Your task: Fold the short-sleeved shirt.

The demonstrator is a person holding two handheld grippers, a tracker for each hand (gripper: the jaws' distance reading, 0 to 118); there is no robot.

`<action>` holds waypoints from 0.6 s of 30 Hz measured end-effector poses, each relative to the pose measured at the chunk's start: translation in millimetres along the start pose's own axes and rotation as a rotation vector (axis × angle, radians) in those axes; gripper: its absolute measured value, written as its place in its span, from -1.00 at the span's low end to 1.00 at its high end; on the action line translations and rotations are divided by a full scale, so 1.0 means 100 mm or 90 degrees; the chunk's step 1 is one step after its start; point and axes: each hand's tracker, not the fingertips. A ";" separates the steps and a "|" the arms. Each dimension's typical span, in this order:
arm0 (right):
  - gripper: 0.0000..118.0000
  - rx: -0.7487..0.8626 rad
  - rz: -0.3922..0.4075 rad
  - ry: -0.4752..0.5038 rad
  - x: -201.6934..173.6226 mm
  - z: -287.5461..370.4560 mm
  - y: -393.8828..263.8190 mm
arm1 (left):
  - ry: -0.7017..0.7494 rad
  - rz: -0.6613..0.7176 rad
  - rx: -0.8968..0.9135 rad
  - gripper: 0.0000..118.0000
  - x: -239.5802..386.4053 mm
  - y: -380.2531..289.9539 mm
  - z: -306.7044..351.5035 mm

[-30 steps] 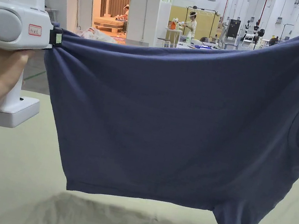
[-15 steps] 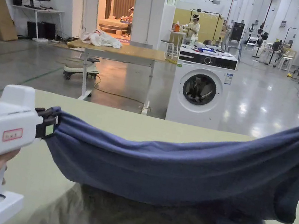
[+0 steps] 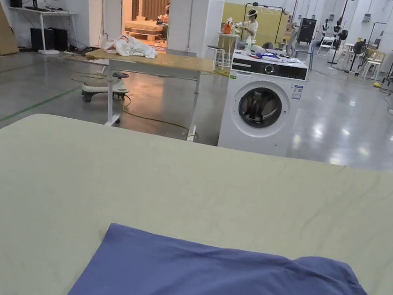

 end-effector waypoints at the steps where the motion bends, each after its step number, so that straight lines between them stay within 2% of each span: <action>1: -0.98 -0.015 -0.004 0.006 0.03 0.04 -0.09 | 0.011 -0.003 -0.008 -1.00 0.01 -0.08 0.04; 5: -0.97 -0.046 0.027 -0.009 0.06 0.15 -0.34 | 0.018 0.004 -0.014 -1.00 -0.03 -0.25 0.15; 7: -0.97 -0.049 0.043 -0.015 0.08 0.13 -0.44 | 0.030 -0.026 -0.032 -1.00 0.00 -0.26 0.13; 8: -0.86 -0.050 0.047 -0.014 0.08 0.11 -0.47 | 0.031 -0.036 -0.027 -1.00 0.01 -0.27 0.13; 9: -0.62 -0.057 0.060 -0.012 0.08 0.09 -0.48 | 0.028 -0.035 -0.027 -0.99 0.02 -0.26 0.15; 10: -0.21 -0.063 0.085 -0.030 0.07 0.08 -0.50 | 0.025 -0.033 -0.029 -0.81 0.02 -0.25 0.15; 11: 0.23 -0.062 0.103 -0.047 0.05 0.08 -0.52 | 0.028 -0.032 -0.031 -0.45 0.03 -0.23 0.15; 12: 0.35 -0.047 0.107 -0.054 0.04 0.10 -0.53 | 0.039 -0.035 -0.028 -0.04 0.06 -0.22 0.16; 13: 0.37 -0.039 0.108 -0.054 0.03 0.14 -0.52 | 0.062 -0.050 -0.019 0.31 0.11 -0.20 0.19; 14: 0.37 -0.033 0.109 -0.052 0.02 0.18 -0.50 | 0.073 -0.065 -0.007 0.51 0.16 -0.17 0.24; 18: 0.37 0.040 0.127 -0.025 -0.13 0.42 -0.34 | 0.092 -0.135 0.074 0.51 0.42 -0.02 0.58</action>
